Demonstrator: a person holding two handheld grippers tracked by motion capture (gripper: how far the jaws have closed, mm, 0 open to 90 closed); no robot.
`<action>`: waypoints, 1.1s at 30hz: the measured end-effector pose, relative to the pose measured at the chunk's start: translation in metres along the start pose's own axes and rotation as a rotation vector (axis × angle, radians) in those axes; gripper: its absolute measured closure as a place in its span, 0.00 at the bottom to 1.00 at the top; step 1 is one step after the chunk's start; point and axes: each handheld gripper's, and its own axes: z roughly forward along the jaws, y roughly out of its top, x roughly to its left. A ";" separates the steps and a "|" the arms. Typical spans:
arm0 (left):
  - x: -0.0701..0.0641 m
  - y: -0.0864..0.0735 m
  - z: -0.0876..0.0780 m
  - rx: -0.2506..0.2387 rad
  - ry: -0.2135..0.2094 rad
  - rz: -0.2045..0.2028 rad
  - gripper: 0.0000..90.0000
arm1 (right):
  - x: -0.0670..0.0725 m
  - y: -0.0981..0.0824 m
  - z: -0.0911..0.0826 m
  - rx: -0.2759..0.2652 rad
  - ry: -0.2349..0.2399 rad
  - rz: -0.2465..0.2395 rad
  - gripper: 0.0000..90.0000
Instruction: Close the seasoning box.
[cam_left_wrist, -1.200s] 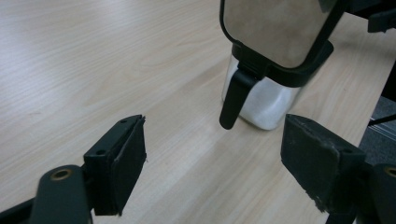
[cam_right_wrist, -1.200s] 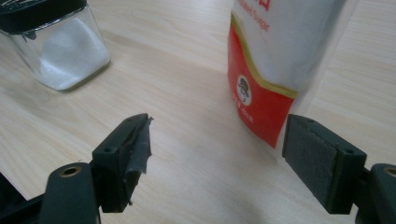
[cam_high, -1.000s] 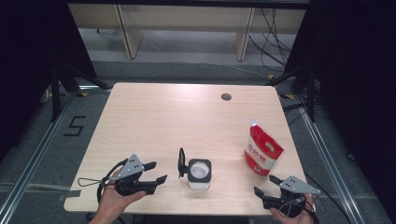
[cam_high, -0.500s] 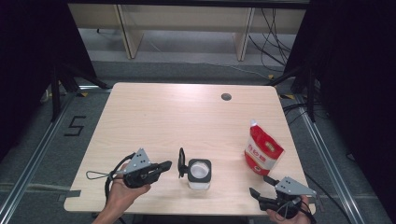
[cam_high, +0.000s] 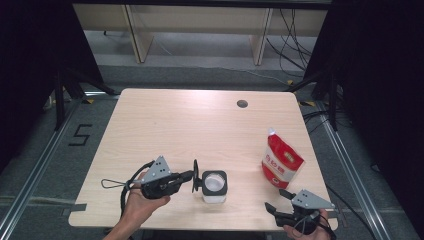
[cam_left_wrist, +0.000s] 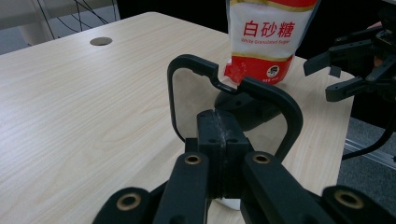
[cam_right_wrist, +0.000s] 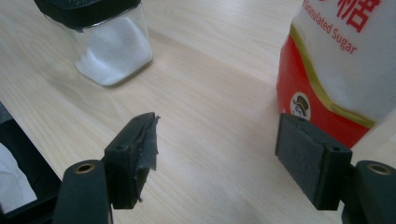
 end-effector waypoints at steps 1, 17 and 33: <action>-0.001 0.000 0.000 0.001 0.003 -0.011 0.99 | 0.000 0.000 0.000 0.001 -0.002 0.002 0.34; -0.007 0.011 0.015 0.009 -0.002 0.039 0.99 | 0.004 0.002 0.002 0.008 0.000 -0.002 0.36; -0.020 0.008 0.041 0.072 -0.032 0.070 0.99 | 0.003 0.002 0.002 0.002 -0.011 -0.008 0.36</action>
